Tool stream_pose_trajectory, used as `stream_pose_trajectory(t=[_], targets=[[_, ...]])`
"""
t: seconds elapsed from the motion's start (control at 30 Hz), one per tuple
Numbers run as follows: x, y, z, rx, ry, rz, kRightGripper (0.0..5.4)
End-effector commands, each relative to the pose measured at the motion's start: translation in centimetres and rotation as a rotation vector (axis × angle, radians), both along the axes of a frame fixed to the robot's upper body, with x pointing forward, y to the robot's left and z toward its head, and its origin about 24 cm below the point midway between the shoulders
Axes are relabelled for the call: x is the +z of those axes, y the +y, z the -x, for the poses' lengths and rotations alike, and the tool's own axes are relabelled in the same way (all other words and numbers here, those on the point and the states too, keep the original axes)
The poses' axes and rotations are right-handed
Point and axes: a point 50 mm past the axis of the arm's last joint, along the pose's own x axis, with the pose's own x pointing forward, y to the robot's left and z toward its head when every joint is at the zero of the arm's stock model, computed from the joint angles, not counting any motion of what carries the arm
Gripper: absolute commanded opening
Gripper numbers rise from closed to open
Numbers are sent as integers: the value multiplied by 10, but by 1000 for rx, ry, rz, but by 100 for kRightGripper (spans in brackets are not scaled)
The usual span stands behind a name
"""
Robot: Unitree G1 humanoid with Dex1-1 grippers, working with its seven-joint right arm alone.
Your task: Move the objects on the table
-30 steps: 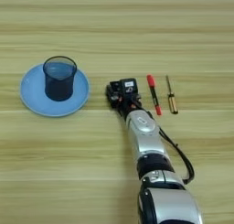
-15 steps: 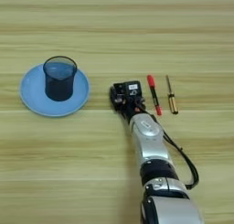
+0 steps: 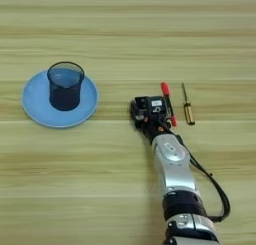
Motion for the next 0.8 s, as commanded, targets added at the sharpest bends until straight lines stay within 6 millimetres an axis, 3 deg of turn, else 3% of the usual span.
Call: stream_pose_trajectory(t=[0.03, 0.23, 0.33, 0.8], targets=[[9, -11, -4, -27, -20, 33, 250], [6, -16, -2, -44, -10, 30, 250], [5, -16, -1, -44, -5, 27, 304], [13, -7, -1, -10, -47, 33, 440]])
